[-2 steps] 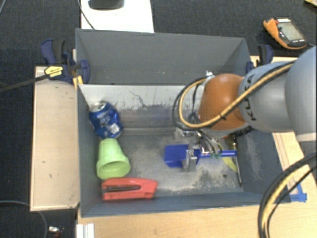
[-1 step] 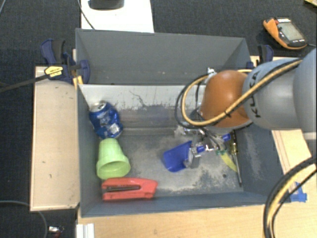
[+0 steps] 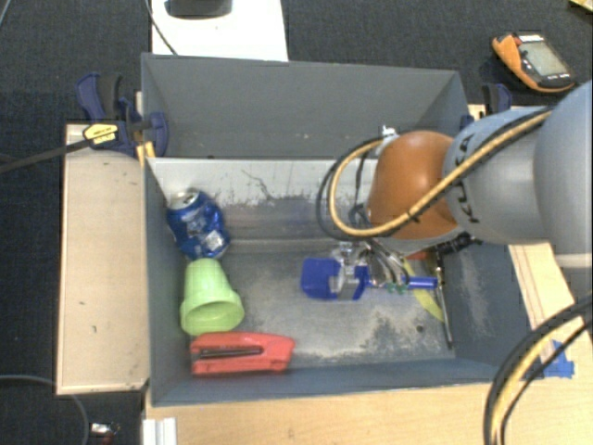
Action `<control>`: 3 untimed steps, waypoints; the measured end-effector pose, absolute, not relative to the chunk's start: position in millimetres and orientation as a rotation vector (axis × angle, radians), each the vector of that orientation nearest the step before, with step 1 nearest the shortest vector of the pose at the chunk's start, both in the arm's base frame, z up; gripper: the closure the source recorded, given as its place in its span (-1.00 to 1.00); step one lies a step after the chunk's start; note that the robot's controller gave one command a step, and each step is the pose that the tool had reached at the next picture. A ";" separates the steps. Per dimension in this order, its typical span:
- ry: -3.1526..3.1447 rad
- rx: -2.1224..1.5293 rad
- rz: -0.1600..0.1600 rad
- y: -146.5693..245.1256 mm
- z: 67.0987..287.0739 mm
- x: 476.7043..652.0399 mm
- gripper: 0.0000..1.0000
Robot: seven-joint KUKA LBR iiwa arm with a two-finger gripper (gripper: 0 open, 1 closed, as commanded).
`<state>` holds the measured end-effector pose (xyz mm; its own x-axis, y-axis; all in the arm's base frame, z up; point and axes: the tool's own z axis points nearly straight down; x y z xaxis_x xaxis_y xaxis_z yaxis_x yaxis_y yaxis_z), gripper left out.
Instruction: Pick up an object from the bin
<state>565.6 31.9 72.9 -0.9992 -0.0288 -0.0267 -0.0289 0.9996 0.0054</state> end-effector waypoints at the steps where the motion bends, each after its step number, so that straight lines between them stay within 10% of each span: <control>1: 3.115 -0.044 0.009 31.9 73.1 565.6 1.00; 3: 3.122 -0.041 0.008 31.7 132.3 563.2 1.00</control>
Offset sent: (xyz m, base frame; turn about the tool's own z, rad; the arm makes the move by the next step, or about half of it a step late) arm 0.0000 0.0000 0.0458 0.0002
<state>563.2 31.7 132.3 -0.9995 -0.0262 -0.0194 -0.0263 0.9996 0.0052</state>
